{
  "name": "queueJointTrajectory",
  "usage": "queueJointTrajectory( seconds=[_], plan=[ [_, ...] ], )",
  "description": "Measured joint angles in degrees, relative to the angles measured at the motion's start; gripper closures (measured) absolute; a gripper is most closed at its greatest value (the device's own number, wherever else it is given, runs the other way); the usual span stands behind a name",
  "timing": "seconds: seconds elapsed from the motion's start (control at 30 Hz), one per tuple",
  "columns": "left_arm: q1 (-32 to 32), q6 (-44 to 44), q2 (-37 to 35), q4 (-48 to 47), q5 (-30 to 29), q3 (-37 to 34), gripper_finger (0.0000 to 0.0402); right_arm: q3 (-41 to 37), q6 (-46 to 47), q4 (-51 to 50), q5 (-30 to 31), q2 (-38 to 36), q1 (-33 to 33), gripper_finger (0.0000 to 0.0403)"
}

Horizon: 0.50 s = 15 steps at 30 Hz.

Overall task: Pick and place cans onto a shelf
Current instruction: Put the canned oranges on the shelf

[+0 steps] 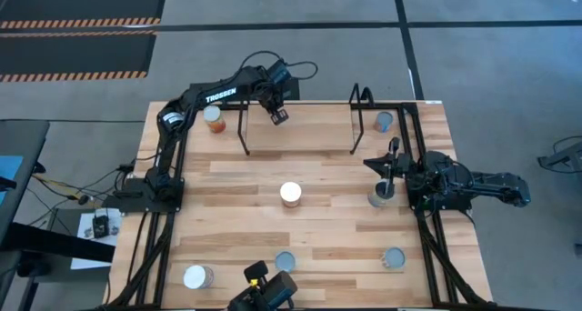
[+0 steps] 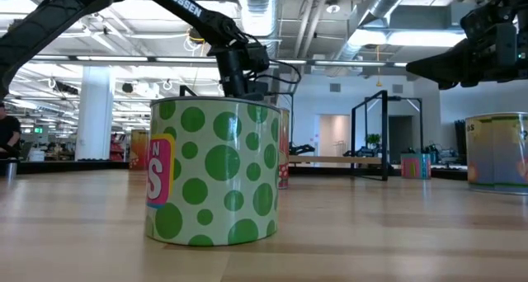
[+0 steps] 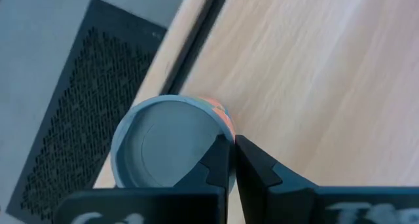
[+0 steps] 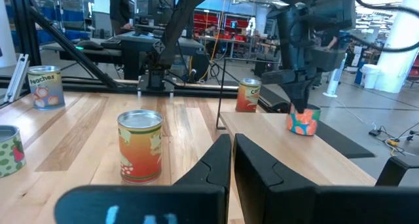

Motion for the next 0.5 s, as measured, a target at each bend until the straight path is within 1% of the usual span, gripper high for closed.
queueJointTrajectory(
  seconds=[0.1,0.5],
  plan=[
    [-0.13,0.02,0.1,0.99,0.05,0.0,0.0401,-0.02,0.0,0.0,0.0,0.0,0.0,0.0358],
    [-0.17,-0.09,0.18,-0.77,-0.17,0.0,0.0401,0.0,0.0,0.0,-0.02,0.0,0.0,0.0358]
  ],
)
